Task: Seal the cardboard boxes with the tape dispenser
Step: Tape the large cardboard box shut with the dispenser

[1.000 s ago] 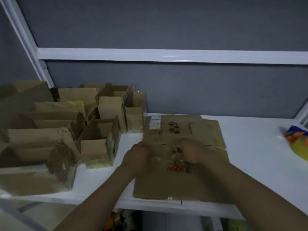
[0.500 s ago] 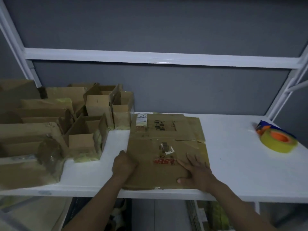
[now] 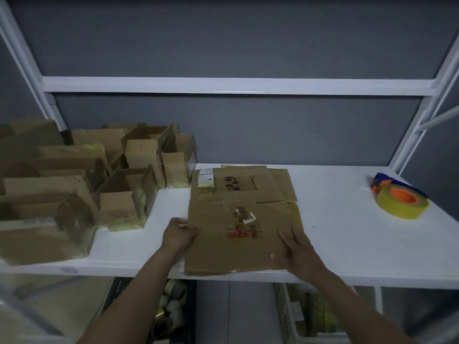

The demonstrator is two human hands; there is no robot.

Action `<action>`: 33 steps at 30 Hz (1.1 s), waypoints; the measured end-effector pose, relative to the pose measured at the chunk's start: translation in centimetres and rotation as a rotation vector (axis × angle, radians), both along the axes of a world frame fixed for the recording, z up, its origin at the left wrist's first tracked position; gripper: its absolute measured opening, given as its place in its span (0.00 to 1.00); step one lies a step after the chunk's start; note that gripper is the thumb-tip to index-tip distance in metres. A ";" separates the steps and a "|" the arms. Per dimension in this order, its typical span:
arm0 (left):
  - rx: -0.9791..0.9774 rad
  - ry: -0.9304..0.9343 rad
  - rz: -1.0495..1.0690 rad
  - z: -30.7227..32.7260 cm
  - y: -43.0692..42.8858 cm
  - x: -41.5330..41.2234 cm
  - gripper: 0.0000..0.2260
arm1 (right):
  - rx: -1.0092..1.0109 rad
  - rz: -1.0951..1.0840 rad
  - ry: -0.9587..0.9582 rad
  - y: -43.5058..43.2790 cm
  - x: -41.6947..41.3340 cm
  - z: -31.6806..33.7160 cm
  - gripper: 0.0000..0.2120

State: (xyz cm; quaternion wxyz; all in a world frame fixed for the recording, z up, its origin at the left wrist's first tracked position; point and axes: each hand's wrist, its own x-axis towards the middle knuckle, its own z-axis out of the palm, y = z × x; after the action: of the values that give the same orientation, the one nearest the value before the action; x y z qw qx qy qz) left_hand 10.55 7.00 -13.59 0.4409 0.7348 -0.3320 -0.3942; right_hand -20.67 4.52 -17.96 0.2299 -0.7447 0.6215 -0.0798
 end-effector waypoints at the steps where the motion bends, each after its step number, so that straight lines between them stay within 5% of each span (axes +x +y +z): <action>1: 0.010 0.035 0.017 -0.1 0.1 0.2 0.23 | 0.005 0.008 0.012 0.2 0.0 0.2 0.50; 5: 0.143 0.172 -0.075 -0.1 0.4 -0.8 0.24 | -0.010 -0.004 -0.012 0.6 -0.4 0.3 0.40; 9: 0.268 -0.405 -0.099 -0.8 0.1 -2.4 0.29 | -0.103 -0.200 -0.044 0.7 -0.8 0.3 0.36; 17: 0.150 0.158 -0.012 0.1 0.6 -1.5 0.13 | -0.053 -0.155 -0.054 1.0 -2.7 1.0 0.33; 20: 0.075 0.142 -0.097 1.3 0.9 -2.0 0.06 | -0.045 -0.164 0.081 0.8 -3.0 0.4 0.36; 24: -0.082 0.123 -0.190 4.3 0.9 -3.9 0.11 | -0.054 -0.108 0.152 1.1 -2.5 2.1 0.48; 25: -0.123 0.170 -0.205 5.2 0.8 -4.6 0.11 | -0.036 -0.079 0.080 1.6 -2.2 3.3 0.46; 28: -0.205 0.335 -0.253 8.6 0.8 -7.1 0.06 | 0.028 0.046 -0.228 2.5 -1.4 7.0 0.17; 33: -0.390 0.436 -0.302 13.7 -0.3 -12.9 0.10 | -0.001 0.071 -0.551 1.4 -2.0 13.5 0.15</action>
State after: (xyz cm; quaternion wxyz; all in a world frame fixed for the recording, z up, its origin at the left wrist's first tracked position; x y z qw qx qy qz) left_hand -2.33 6.66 0.16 0.5706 0.4773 -0.4045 -0.5321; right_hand -22.67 5.97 -4.50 0.3924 -0.7165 0.5088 -0.2715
